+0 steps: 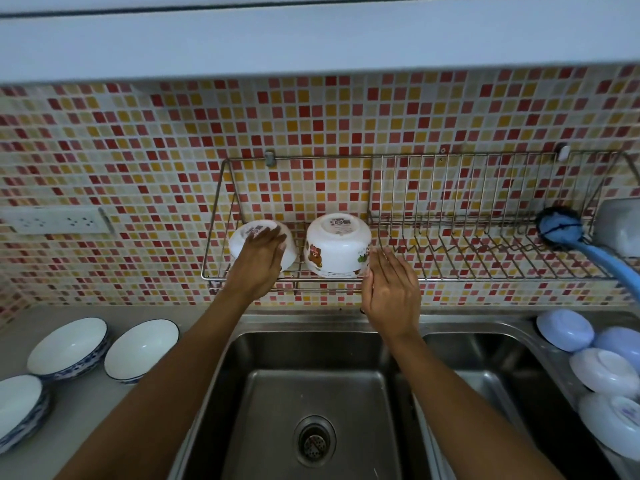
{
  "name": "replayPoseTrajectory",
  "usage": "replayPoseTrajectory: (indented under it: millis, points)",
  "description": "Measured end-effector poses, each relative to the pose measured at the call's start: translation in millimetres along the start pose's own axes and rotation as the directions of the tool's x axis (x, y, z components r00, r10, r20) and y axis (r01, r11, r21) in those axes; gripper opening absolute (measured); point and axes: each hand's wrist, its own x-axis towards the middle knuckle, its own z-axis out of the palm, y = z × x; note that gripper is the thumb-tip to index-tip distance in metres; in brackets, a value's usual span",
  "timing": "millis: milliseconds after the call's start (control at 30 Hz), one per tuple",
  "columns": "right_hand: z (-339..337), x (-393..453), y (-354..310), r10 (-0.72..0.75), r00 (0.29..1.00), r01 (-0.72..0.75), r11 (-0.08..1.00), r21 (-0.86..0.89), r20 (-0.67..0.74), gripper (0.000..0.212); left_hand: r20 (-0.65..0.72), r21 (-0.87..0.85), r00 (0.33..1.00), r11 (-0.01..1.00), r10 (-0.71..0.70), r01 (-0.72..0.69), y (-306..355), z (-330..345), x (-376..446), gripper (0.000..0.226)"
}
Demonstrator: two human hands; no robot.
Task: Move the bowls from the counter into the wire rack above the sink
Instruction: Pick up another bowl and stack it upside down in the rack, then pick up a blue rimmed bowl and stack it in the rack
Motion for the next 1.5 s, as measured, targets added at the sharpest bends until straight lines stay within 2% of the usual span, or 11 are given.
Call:
replayPoseTrajectory:
  millis: [200,300,533,667,767,867,967,1067,1167,1300,1500]
  points:
    - [-7.7,1.1,-1.7,0.015,0.997,-0.013,0.999,-0.035,0.071,0.048,0.029,0.009,1.000,1.000,0.009,-0.009,0.3,-1.1,-2.3,0.047]
    - [-11.7,0.9,-3.9,0.032,0.993,-0.028,0.999,-0.037,0.116,0.053,-0.015,0.056,1.000,0.998,0.007,-0.006,1.2,-3.6,-9.6,0.058]
    - [-12.8,-14.7,-31.5,0.206,0.966,-0.207,0.978,-0.008,0.159,0.052,-0.062,0.207,0.997,0.977,-0.036,0.048,-8.0,2.5,-53.8,0.068]
    - [-11.2,-50.8,-68.0,0.181,0.955,-0.209,0.973,0.096,0.235,0.060,-0.061,0.146,0.996,0.987,-0.064,0.073,-24.8,3.7,-90.2,0.065]
    - [-1.4,-84.4,-107.2,0.098,0.935,-0.177,0.962,0.210,0.342,0.060,-0.042,0.031,0.991,0.992,-0.124,0.125,-41.3,4.1,-130.9,0.064]
    - [17.0,-122.4,-157.1,-0.002,0.868,-0.190,0.922,0.336,0.496,0.062,-0.023,-0.040,0.948,0.947,-0.318,0.317,-75.8,4.2,-179.1,0.065]
    - [36.1,-141.9,-212.2,-0.090,0.731,-0.304,0.844,0.441,0.676,0.065,0.013,-0.185,0.840,0.824,-0.543,0.535,-118.9,-6.9,-219.2,0.063]
    - [56.9,-143.1,-261.5,-0.162,0.648,-0.342,0.811,0.475,0.744,0.072,0.015,-0.317,0.729,0.688,-0.684,0.652,-158.5,-26.1,-235.4,0.062]
    - [79.1,-136.4,-305.7,-0.137,0.559,-0.432,0.794,0.428,0.818,0.079,0.029,-0.318,0.689,0.647,-0.724,0.693,-202.1,-38.8,-238.1,0.060]
    - [109.4,-121.0,-345.0,-0.081,0.563,-0.486,0.772,0.408,0.823,0.075,0.100,-0.296,0.657,0.608,-0.748,0.737,-254.0,-40.8,-234.0,0.054]
    - [156.7,-108.2,-380.9,0.075,0.428,-0.645,0.723,0.247,0.901,0.072,0.210,-0.336,0.598,0.517,-0.774,0.787,-313.9,-16.2,-225.2,0.050]
